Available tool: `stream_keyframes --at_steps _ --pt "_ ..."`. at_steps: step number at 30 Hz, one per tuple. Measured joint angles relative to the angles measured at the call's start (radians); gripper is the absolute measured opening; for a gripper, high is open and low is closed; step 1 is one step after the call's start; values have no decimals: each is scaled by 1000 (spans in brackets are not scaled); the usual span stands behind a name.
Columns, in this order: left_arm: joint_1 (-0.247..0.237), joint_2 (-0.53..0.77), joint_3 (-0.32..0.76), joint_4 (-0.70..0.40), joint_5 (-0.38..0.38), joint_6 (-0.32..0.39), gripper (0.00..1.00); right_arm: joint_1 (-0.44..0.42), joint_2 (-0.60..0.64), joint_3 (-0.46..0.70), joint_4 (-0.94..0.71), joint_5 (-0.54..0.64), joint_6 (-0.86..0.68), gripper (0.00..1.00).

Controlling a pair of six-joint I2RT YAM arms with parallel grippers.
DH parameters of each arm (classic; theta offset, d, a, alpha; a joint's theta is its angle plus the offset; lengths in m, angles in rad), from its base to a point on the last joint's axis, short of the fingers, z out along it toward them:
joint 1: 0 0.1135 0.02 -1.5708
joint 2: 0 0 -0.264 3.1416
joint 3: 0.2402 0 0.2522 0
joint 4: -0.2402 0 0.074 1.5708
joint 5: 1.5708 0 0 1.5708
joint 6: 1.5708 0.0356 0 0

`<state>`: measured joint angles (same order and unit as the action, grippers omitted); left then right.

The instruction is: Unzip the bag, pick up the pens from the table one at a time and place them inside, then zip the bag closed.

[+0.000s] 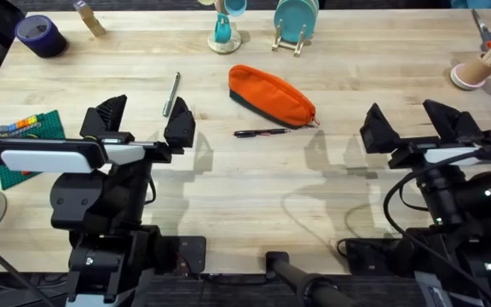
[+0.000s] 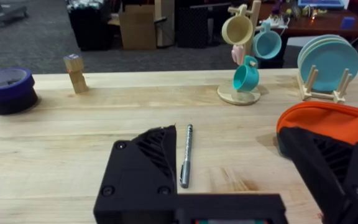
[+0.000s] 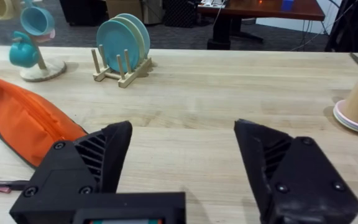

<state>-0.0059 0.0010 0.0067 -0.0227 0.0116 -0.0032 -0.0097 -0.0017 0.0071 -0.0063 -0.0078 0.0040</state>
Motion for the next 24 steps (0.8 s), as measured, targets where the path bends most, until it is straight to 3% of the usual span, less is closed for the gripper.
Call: stream_keyframes --at_steps 24 --pt "0 0 3 4 -1 3 993 -2 2 8 -29 8 3 996"
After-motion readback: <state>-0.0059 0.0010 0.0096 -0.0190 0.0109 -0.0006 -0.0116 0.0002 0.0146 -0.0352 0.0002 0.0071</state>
